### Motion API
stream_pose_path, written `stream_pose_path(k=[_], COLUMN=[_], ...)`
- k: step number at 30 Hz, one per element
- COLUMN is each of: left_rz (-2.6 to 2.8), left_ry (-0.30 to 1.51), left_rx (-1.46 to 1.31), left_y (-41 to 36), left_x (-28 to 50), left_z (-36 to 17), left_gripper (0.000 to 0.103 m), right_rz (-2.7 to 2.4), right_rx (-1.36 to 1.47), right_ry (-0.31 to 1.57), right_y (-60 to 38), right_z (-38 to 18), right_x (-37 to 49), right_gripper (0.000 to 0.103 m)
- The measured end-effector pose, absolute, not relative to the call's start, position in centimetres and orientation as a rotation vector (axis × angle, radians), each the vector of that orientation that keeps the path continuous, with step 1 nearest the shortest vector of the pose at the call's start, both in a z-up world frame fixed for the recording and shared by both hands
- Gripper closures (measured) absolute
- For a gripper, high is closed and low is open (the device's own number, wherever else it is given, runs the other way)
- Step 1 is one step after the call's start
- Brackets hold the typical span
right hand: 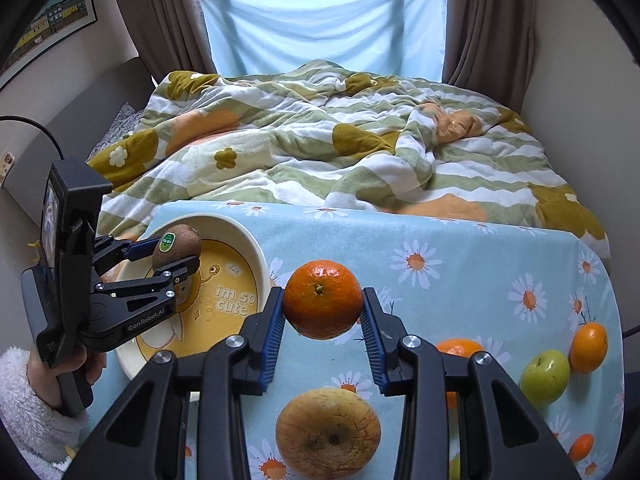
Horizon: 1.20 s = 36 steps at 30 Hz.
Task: Organize fruits
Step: 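Lower the kiwi onto the duck plate and open the left tool, then carry the orange to the duck plate and release it with the right tool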
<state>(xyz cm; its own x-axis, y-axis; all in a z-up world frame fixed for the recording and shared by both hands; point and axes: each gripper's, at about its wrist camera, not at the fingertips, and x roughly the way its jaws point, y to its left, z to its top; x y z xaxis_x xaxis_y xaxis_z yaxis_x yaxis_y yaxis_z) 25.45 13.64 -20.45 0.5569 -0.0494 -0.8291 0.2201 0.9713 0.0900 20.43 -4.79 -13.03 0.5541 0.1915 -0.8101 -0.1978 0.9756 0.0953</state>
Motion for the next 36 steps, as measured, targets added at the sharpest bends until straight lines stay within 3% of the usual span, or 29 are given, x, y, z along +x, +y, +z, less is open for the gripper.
stream_pose_path(k=[1, 21, 36], left_rz=[-0.160, -0.063, 0.062], left_ry=[0.956, 0.969, 1.004], left_rx=[0.184, 0.051, -0.071], left_y=[13.7, 15.9, 18.1], left_x=[25.2, 19.4, 15.0], left_z=[-20.1, -16.0, -16.3], left_gripper=[0.000, 0.000, 0.000], right_rz=[0.230, 0.403, 0.587], right_rx=[-0.007, -0.061, -0.156], right_ry=[0.955, 0.954, 1.064], right_y=[-4.9, -3.1, 3.5], right_z=[-13.0, -11.7, -15.7], right_x=[20.4, 22.3, 24.7], right_gripper=[0.068, 0.068, 0.068])
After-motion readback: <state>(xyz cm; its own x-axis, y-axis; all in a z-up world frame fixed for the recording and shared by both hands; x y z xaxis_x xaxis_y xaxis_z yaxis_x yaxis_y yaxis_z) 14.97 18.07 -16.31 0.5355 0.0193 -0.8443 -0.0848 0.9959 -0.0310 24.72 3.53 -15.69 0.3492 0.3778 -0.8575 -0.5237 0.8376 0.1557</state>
